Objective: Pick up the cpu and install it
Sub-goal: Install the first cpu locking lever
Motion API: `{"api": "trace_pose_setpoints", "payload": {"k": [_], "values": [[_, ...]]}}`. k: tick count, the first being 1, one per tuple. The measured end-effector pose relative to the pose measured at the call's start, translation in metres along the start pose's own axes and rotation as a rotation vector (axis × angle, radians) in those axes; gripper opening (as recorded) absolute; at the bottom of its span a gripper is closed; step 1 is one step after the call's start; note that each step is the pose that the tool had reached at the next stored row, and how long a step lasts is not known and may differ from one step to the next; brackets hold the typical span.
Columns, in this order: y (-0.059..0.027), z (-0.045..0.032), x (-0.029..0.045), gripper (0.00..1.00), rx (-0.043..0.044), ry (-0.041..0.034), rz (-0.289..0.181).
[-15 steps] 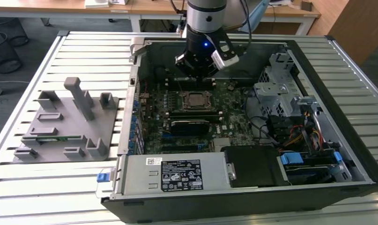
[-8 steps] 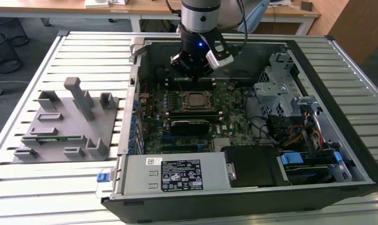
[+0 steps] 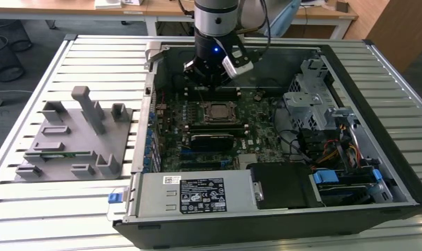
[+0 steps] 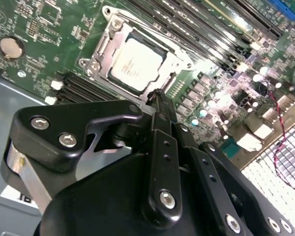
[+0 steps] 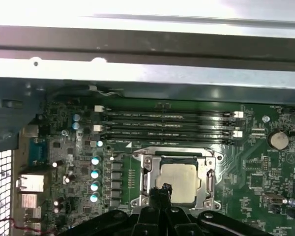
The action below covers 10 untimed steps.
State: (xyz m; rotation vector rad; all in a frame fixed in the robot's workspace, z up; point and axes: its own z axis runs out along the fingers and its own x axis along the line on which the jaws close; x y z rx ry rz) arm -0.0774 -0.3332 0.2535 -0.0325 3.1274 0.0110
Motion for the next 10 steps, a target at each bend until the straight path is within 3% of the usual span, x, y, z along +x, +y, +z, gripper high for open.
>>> {"api": "trace_pose_setpoints", "payload": {"k": [10], "values": [[0.0004, -0.0004, 0.029, 0.11, 0.0001, -0.0001, 0.0]]}}
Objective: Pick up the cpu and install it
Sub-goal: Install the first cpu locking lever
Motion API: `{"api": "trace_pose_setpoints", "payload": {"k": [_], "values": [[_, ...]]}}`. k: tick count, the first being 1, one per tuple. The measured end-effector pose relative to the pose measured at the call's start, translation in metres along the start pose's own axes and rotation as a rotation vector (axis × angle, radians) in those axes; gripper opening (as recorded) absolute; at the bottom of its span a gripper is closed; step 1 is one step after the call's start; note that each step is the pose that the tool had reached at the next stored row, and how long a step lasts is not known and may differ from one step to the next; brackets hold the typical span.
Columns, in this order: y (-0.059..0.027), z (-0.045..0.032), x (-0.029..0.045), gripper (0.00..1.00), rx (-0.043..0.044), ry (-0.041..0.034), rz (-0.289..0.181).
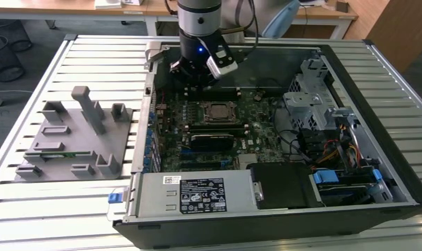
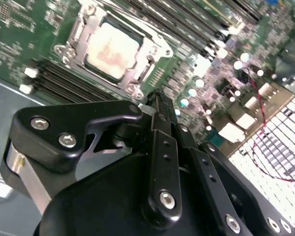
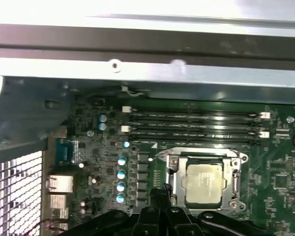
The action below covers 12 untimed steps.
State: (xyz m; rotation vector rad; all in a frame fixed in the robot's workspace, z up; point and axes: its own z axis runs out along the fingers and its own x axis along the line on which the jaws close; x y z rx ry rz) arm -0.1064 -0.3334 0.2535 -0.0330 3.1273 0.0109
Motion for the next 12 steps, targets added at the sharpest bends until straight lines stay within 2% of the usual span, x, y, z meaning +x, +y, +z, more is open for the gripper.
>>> {"api": "trace_pose_setpoints", "payload": {"k": [3, 12], "values": [[0.0002, -0.0001, 0.0062, 0.11, 0.0, 0.0, 0.0], [0.0051, -0.0002, 0.0145, 0.11, 0.0, 0.0, 0.0]]}}
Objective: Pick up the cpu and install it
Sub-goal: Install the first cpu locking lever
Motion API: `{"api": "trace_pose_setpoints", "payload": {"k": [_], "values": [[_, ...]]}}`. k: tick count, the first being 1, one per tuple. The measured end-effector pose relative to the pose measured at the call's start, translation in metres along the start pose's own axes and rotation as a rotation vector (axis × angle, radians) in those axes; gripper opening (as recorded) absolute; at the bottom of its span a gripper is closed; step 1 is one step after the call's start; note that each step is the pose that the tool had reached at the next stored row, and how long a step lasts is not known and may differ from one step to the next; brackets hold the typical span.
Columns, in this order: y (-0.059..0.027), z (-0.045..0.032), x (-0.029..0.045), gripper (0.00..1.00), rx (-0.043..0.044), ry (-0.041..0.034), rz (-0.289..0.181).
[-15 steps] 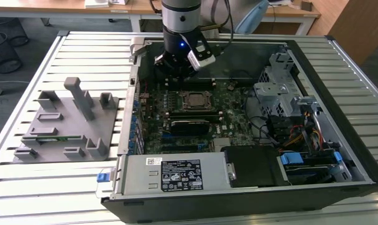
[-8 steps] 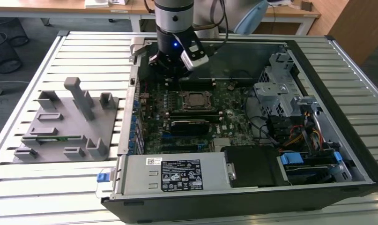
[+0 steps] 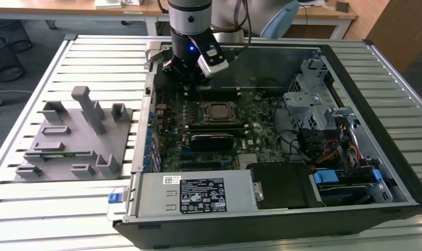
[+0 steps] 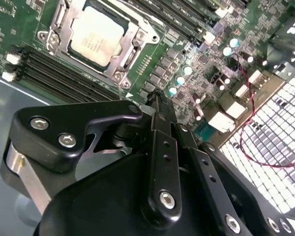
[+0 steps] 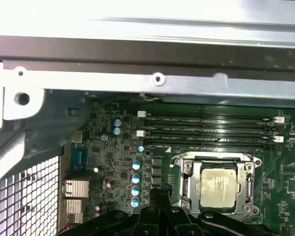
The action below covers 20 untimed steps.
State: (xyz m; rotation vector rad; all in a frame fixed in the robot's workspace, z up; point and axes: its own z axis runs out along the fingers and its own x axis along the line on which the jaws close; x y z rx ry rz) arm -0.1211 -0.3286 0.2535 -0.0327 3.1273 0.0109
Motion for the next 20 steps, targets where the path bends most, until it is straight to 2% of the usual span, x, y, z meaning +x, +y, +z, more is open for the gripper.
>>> {"api": "trace_pose_setpoints", "payload": {"k": [11, 20], "values": [[0.0101, 0.0, 0.0077, 0.11, -0.0001, 0.0, 0.0], [0.0212, 0.0001, 0.0055, 0.11, -0.0001, -0.0001, 0.0]]}}
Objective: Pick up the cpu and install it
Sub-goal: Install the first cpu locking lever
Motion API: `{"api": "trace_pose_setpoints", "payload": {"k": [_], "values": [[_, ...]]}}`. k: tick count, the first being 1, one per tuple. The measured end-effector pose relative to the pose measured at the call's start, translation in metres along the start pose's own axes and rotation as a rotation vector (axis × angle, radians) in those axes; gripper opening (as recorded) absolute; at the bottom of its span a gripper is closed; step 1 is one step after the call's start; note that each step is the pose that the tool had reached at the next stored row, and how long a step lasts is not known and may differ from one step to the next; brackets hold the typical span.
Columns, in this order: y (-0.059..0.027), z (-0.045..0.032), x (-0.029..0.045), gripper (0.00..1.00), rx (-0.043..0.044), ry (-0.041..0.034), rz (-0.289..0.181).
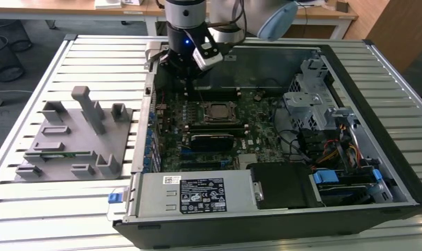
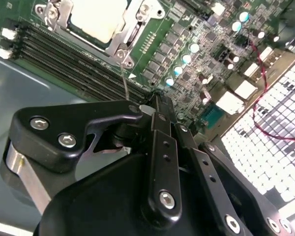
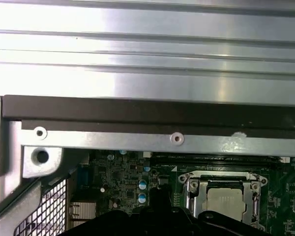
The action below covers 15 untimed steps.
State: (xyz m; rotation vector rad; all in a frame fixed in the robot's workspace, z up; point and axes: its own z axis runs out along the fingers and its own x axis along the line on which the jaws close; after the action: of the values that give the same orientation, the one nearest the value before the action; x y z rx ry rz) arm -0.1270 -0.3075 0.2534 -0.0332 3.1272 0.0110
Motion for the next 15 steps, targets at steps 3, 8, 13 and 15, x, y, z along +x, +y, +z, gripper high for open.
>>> {"api": "trace_pose_setpoints", "payload": {"k": [3, 8, 13, 15], "values": [[0.0, 0.0001, -0.0031, 0.11, 0.0002, -0.0001, 0.011], [0.0004, 0.0003, -0.0161, 0.11, 0.0003, 0.0001, 0.017], [0.0008, 0.0006, -0.0374, 0.11, 0.0002, 0.0018, 0.017], [0.001, 0.0008, -0.0456, 0.11, 0.0002, 0.0027, 0.017]]}}
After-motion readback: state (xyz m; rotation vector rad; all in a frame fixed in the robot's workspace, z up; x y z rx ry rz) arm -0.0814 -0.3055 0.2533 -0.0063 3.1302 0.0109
